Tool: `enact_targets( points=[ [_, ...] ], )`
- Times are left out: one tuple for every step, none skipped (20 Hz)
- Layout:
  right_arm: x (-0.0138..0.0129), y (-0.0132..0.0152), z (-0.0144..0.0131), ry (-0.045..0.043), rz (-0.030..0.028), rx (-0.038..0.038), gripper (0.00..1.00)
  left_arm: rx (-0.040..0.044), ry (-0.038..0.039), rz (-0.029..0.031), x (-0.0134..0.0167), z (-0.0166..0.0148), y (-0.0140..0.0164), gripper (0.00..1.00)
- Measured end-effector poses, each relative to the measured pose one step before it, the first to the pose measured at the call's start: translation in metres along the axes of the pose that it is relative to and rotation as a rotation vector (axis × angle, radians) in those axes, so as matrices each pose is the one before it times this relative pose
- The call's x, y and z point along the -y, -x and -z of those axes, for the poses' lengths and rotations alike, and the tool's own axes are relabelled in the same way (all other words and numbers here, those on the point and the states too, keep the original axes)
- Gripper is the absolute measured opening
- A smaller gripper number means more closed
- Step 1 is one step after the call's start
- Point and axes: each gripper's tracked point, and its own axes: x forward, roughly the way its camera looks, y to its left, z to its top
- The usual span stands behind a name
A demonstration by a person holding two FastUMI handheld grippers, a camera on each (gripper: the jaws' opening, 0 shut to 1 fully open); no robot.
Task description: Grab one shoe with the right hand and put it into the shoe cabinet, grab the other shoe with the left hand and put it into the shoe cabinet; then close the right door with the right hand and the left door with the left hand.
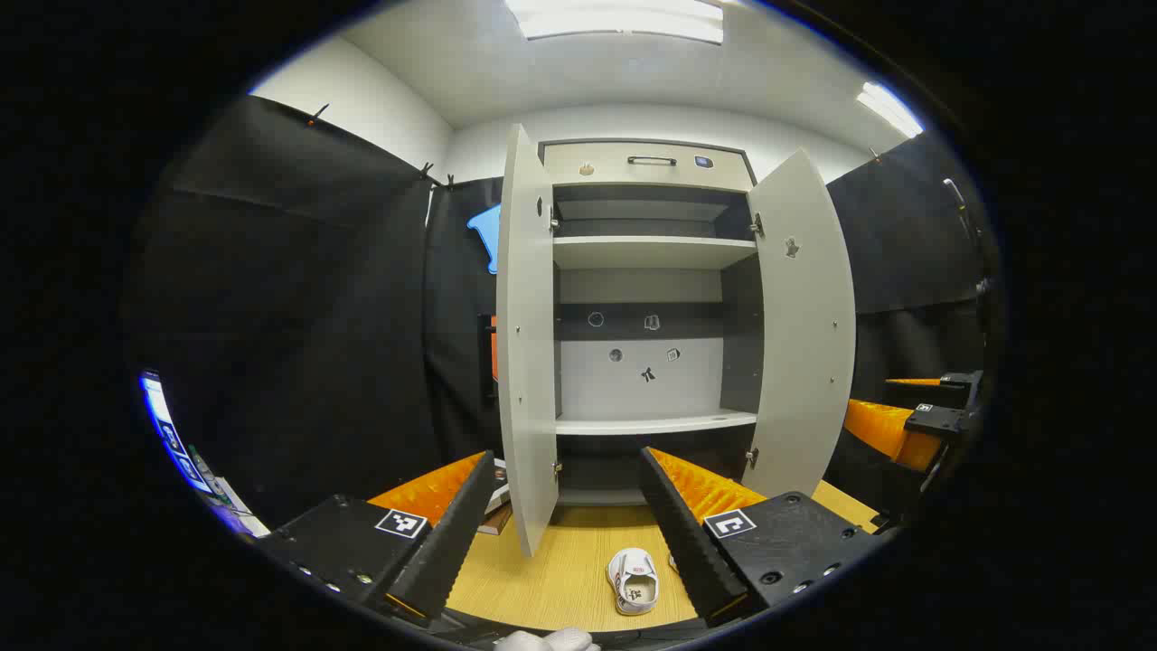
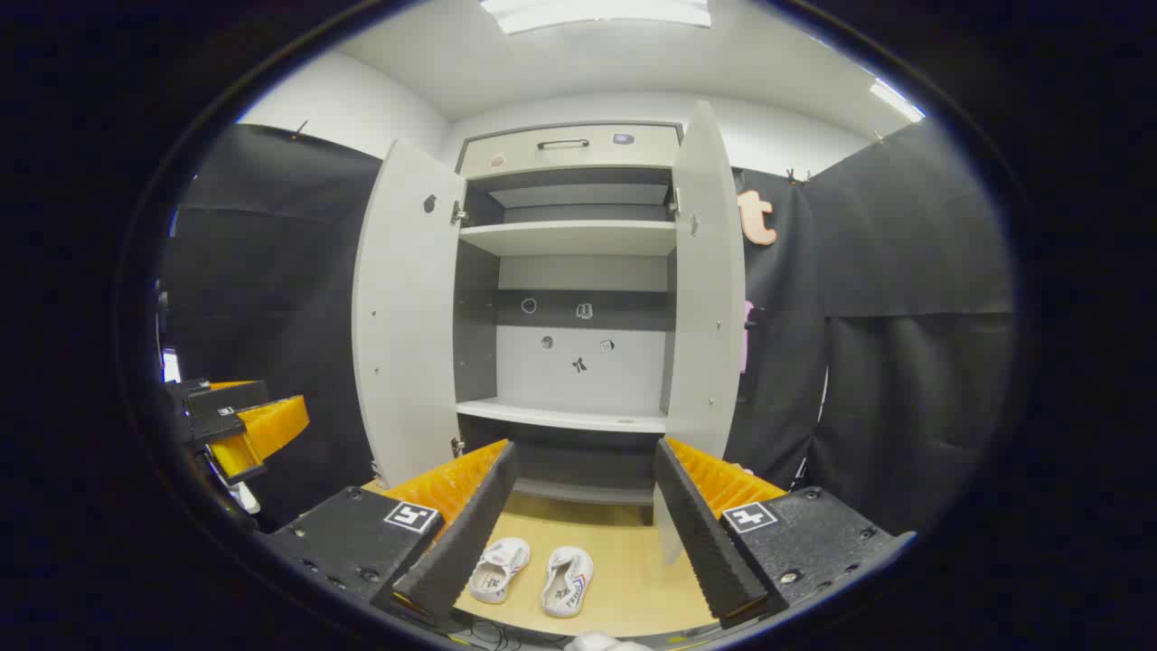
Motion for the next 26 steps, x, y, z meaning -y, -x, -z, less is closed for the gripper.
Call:
enact_targets(
  points=[
    [0.00083,-0.00031,0.00001,0.00371,0.00730,0.00271,0.99,-0.00166,0.00231,0.00178,-0.00074,0.00052,-0.00007,0.95],
    [0.00035,-0.00025,-0.00098,0.00586,0.00448,-0.00140,0.99,0.00067,0.00271,0.00037,-0.00076,-0.00022,-0.00015,0.95],
    [0.00010,0.00120,-0.00140,0.00380,0.00468,-0.00050,0.99,-0.00137,0.00098,0.00088,0.00039,0.00029,-0.00053,0.95],
    [0.00028,0.00084,-0.00142,-0.00078,0.00612,0.00329,0.99,-0.00172,-0.00100,0.00262,-0.00056,0.00019,-0.00025,0.95],
    [0.00070,-0.00011,-0.00089,-0.00228,0.00724,0.00090,0.99,0.00124,-0.00253,0.00068,-0.00039,-0.00037,-0.00077,0.95],
    [0.00003,0.00056,0.00064,-0.00368,0.00540,0.00063,0.99,0.00017,-0.00589,0.00321,0.00038,-0.00049,-0.00019,0.95],
    [0.00004,0.00062,0.00053,-0.00547,0.00208,-0.00127,0.99,-0.00015,-0.00626,0.00279,0.00013,0.00009,-0.00096,0.95],
    [0.00094,-0.00013,0.00009,-0.00447,0.00523,0.00200,0.99,-0.00353,-0.00292,0.00240,0.00101,0.00141,-0.00034,0.95],
    [0.00043,0.00057,0.00060,-0.00092,0.00318,-0.00141,0.99,-0.00221,0.00107,0.00336,0.00009,-0.00038,-0.00094,0.95],
    [0.00075,0.00064,-0.00009,0.00240,0.00369,-0.00185,0.99,0.00041,0.00141,0.00210,0.00004,-0.00107,-0.00040,0.95],
    [-0.00061,-0.00032,0.00042,0.00185,0.00320,-0.00246,0.99,0.00297,-0.00098,0.00121,-0.00022,-0.00070,-0.00067,0.95],
    [0.00018,-0.00041,0.00053,0.00127,0.00319,-0.00443,0.99,-0.00002,-0.00176,-0.00016,-0.00055,0.00006,-0.00031,0.95],
    [-0.00103,-0.00013,0.00136,-0.00046,0.00011,-0.00477,0.99,-0.00065,-0.00074,0.00054,0.00004,0.00045,0.00010,0.95],
    [-0.00055,-0.00025,0.00036,-0.00218,0.00017,-0.00341,0.99,-0.00148,-0.00181,0.00541,0.00071,0.00068,-0.00003,0.95],
    [-0.00012,-0.00072,0.00128,-0.00080,0.00061,-0.00237,0.99,-0.00255,-0.00342,0.00018,-0.00010,0.00052,-0.00033,0.95],
    [-0.00011,-0.00051,0.00078,0.00097,0.00035,-0.00140,0.99,-0.00086,-0.00431,0.00198,-0.00011,0.00038,0.00001,0.95],
    [0.00015,-0.00018,0.00106,0.00208,0.00272,-0.00452,0.99,0.00208,-0.00198,0.00200,-0.00021,0.00008,0.00021,0.95],
    [-0.00075,0.00028,0.00137,0.00254,-0.00007,-0.00337,0.99,0.00143,-0.00134,0.00187,0.00006,0.00001,0.00011,0.95],
    [-0.00009,-0.00018,0.00041,0.00075,0.00141,-0.00240,0.99,-0.00147,0.00005,0.00069,-0.00116,0.00062,-0.00033,0.95],
    [-0.00004,-0.00048,0.00168,0.00149,0.00215,-0.00485,0.99,-0.00350,0.00204,0.00208,0.00012,0.00200,-0.00004,0.95],
    [-0.00073,-0.00050,0.00163,0.00038,-0.00068,-0.00814,0.99,-0.00191,0.00329,0.00064,-0.00078,-0.00091,0.00036,0.95],
    [-0.00096,-0.00059,0.00298,-0.00125,-0.00126,-0.00720,0.99,-0.00346,0.00081,0.00133,-0.00107,0.00159,0.00003,0.95],
    [-0.00026,-0.00099,0.00219,0.00009,0.00022,-0.00916,0.99,-0.00145,-0.00212,-0.00101,-0.00147,0.00027,-0.00014,0.95],
    [0.00011,-0.00085,0.00198,-0.00001,0.00069,-0.00372,0.99,0.00004,-0.00342,-0.00004,-0.00088,-0.00106,0.00050,0.95],
    [0.00008,-0.00105,0.00171,0.00180,0.00157,-0.00428,0.99,0.00211,-0.00434,-0.00092,-0.00081,0.00006,-0.00021,0.95],
    [-0.00091,-0.00093,0.00449,0.00140,-0.00005,-0.00637,0.99,0.00051,-0.00390,0.00271,-0.00023,-0.00040,0.00009,0.95]
  ],
)
